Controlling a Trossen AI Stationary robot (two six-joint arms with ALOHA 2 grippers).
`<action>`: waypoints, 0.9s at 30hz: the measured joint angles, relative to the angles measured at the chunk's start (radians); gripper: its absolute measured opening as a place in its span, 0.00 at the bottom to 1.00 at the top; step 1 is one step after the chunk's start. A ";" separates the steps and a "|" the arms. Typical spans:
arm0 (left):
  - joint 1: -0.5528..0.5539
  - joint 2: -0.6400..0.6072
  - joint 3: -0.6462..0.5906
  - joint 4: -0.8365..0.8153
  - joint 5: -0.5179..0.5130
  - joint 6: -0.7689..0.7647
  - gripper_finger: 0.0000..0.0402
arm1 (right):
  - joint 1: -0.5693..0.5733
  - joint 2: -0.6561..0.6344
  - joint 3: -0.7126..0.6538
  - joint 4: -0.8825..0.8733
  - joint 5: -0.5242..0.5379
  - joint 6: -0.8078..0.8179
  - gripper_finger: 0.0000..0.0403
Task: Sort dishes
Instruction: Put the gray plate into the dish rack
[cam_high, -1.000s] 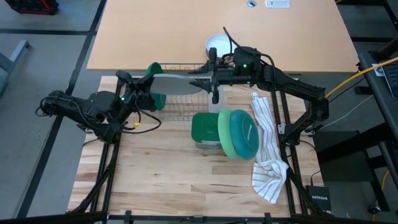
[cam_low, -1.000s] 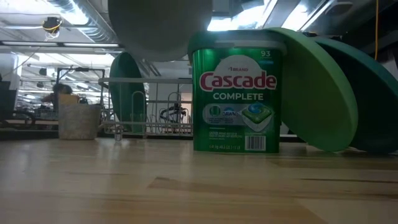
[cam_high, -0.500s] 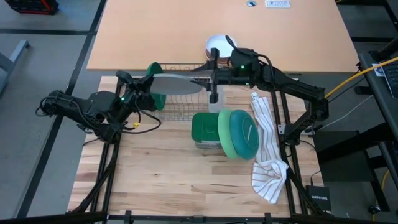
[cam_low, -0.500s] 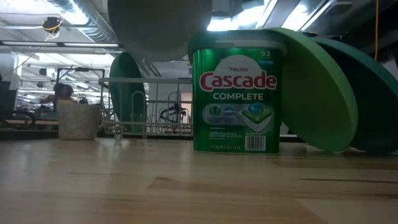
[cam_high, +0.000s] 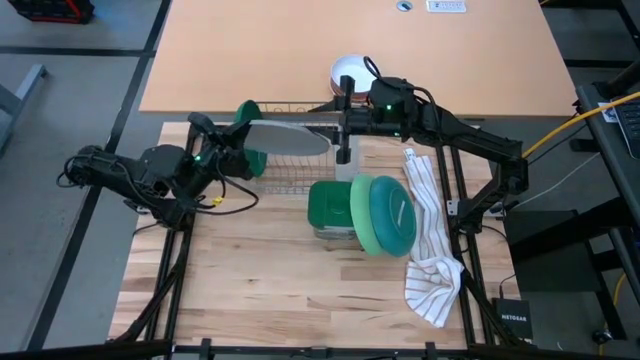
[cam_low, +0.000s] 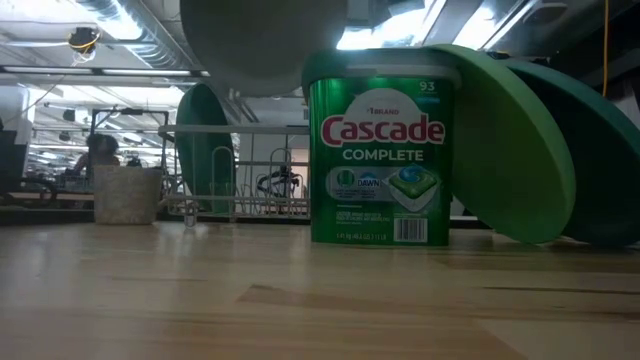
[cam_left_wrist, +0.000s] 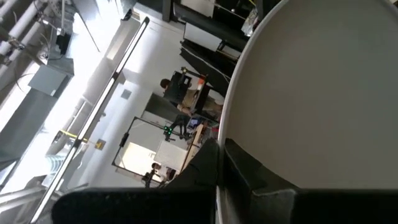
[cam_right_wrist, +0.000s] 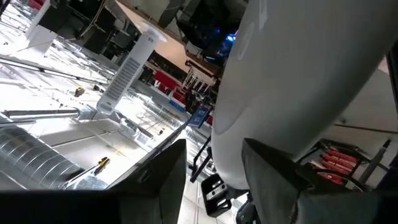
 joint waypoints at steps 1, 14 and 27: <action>0.001 0.000 0.000 -0.002 -0.003 0.000 0.00 | 0.000 0.000 0.000 0.000 -0.011 0.004 0.41; 0.001 0.000 0.000 -0.029 -0.017 -0.007 0.00 | 0.000 0.000 0.000 0.112 -0.102 0.080 0.41; 0.002 0.000 0.000 -0.021 -0.015 -0.011 0.00 | 0.013 0.000 0.000 -0.023 -0.095 0.082 0.41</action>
